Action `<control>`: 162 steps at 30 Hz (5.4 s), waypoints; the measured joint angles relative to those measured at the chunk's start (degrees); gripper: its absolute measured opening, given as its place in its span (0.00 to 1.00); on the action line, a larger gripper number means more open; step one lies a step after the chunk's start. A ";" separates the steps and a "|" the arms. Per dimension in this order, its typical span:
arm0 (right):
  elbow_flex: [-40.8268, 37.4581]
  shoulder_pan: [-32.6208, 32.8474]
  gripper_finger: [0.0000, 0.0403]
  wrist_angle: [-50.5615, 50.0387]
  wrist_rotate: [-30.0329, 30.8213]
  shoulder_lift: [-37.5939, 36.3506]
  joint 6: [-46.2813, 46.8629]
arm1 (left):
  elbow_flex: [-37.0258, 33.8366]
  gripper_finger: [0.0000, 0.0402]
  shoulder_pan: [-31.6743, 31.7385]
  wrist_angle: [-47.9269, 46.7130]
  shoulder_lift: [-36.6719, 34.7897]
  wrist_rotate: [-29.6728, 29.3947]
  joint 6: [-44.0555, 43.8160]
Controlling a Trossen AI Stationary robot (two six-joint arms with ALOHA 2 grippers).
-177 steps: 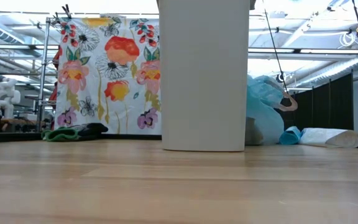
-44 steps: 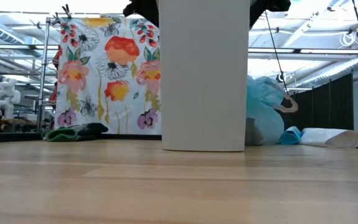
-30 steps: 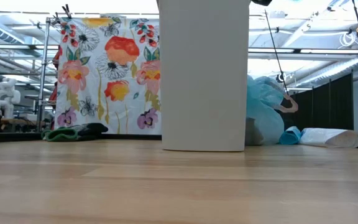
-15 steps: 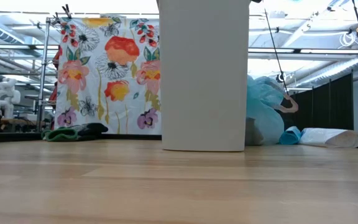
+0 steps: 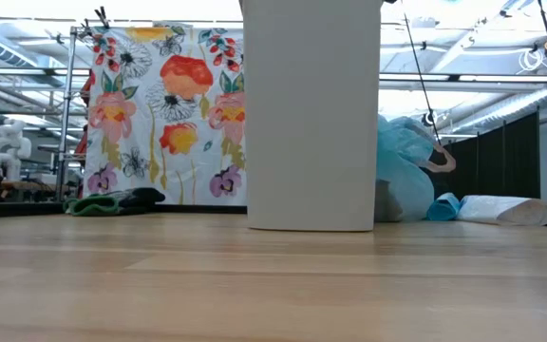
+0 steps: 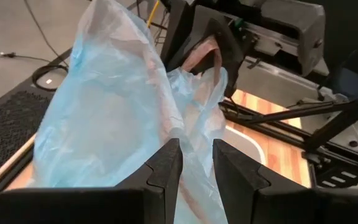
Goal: Place trash/remove bag and relplace
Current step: Insert the new blue trash bag into the trash bin
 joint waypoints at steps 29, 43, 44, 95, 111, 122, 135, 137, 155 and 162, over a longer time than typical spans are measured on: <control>0.00 0.21 0.00 0.02 -1.27 0.00 -0.44 | 0.04 0.01 0.00 -5.24 0.83 -10.59 2.06; 0.04 -0.20 0.00 -4.27 1.67 0.00 2.28 | 0.07 0.00 2.68 -10.15 0.99 -13.56 2.67; 0.04 -0.60 0.00 -6.11 2.79 0.00 3.12 | 0.07 0.00 3.29 -10.89 0.97 -13.56 2.75; -14.25 -11.83 0.00 -6.66 -7.03 -4.91 4.50 | 0.00 0.02 13.15 -21.31 5.29 -11.44 6.72; -14.23 -11.79 0.15 1.20 -7.17 -9.53 1.60 | 0.02 0.06 12.44 -8.80 0.51 -3.39 11.11; -14.23 -11.79 0.24 1.16 -6.93 -9.53 5.47 | 0.00 0.26 12.58 -9.63 1.18 -2.97 11.55; -14.23 -9.35 0.24 1.11 0.39 -9.53 11.05 | 0.00 0.26 15.42 -11.09 5.13 5.93 15.82; -14.23 -8.79 0.24 1.14 0.98 -9.53 11.13 | 0.00 0.26 15.39 -11.02 5.46 6.03 16.43; -14.23 -5.18 0.24 0.75 2.05 -9.53 6.91 | 0.00 0.01 16.73 -11.66 7.08 0.27 12.80; -14.23 -4.97 0.24 -0.05 1.90 -9.53 4.07 | -0.14 0.00 17.45 -15.28 7.08 -2.46 9.54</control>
